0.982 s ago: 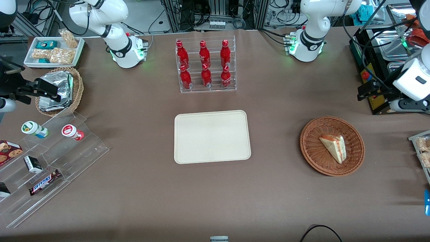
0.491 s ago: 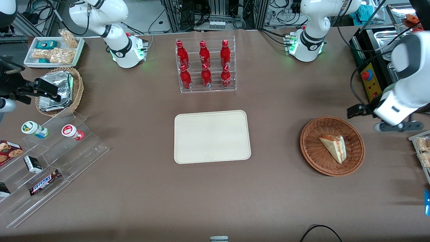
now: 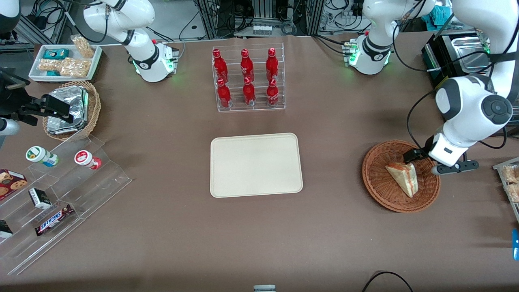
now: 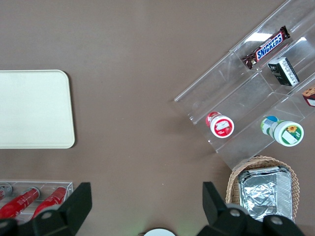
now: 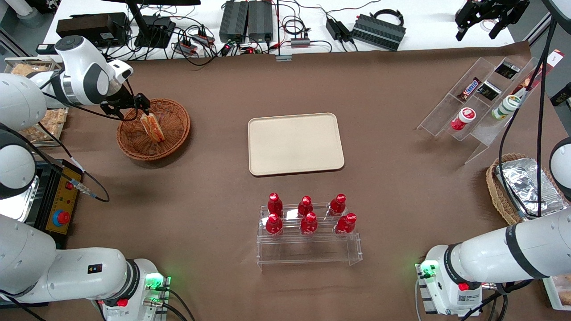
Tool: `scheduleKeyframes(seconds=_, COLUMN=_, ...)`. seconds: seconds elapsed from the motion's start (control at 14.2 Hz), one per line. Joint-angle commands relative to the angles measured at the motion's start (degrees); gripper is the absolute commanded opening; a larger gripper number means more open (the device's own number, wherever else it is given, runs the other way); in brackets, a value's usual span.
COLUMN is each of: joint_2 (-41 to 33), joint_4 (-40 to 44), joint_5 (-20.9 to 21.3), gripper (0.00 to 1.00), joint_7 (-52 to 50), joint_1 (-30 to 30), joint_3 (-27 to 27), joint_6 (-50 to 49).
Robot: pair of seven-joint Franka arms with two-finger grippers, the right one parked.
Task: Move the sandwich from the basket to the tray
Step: 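Close the left gripper on the wrapped sandwich's edge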
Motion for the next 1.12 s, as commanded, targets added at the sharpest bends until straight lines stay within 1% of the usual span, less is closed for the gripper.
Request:
scheduleKeyframes(seconds=0.0, joint_2=2.31, joint_4=0.26, joint_5=-0.29, gripper=1.0, joint_7=-10.55, joint_1=-0.03, joint_3=-0.49, joint_6=4.17)
scheduleKeyframes(seconds=0.21, joint_2=7.06, joint_4=1.13, joint_5=-0.37, gripper=1.0, joint_7=-18.72, joint_1=-0.47, joint_3=-0.75, joint_6=9.89)
scheduleKeyframes(seconds=0.28, joint_2=7.77, joint_4=1.22, joint_5=-0.29, gripper=1.0, joint_7=-19.71, joint_1=-0.47, joint_3=-0.75, joint_6=10.16)
scheduleKeyframes(seconds=0.35, joint_2=8.65, joint_4=1.31, joint_5=-0.29, gripper=0.97, joint_7=-19.72, joint_1=-0.56, joint_3=-0.84, joint_6=10.08)
scheduleKeyframes(seconds=0.42, joint_2=8.74, joint_4=1.14, joint_5=-0.29, gripper=0.77, joint_7=-19.63, joint_1=-0.56, joint_3=-0.84, joint_6=9.82)
scheduleKeyframes(seconds=0.49, joint_2=8.48, joint_4=1.05, joint_5=-0.2, gripper=0.4, joint_7=-19.46, joint_1=-0.56, joint_3=-0.84, joint_6=9.21)
scheduleKeyframes(seconds=0.56, joint_2=8.13, joint_4=1.05, joint_5=-0.2, gripper=0.15, joint_7=-19.37, joint_1=-0.56, joint_3=-0.84, joint_6=7.98)
scheduleKeyframes(seconds=0.63, joint_2=7.69, joint_4=1.66, joint_5=0.24, gripper=0.07, joint_7=-18.58, joint_1=-0.64, joint_3=-0.84, joint_6=5.45)
scheduleKeyframes(seconds=0.7, joint_2=7.52, joint_4=2.88, joint_5=0.42, gripper=0.03, joint_7=-16.31, joint_1=-0.65, joint_3=-0.84, joint_6=2.9)
scheduleKeyframes(seconds=0.84, joint_2=6.9, joint_4=5.26, joint_5=0.42, gripper=0.01, joint_7=-12.09, joint_1=-0.73, joint_3=-0.84, joint_6=-2.64)
scheduleKeyframes(seconds=0.91, joint_2=6.64, joint_4=6.22, joint_5=0.42, gripper=0.0, joint_7=-10.24, joint_1=-0.99, joint_3=-0.93, joint_6=-4.4)
scheduleKeyframes(seconds=1.05, joint_2=6.63, joint_4=9.64, joint_5=0.42, gripper=0.01, joint_7=-5.68, joint_1=-3.53, joint_3=-1.72, joint_6=-8.79)
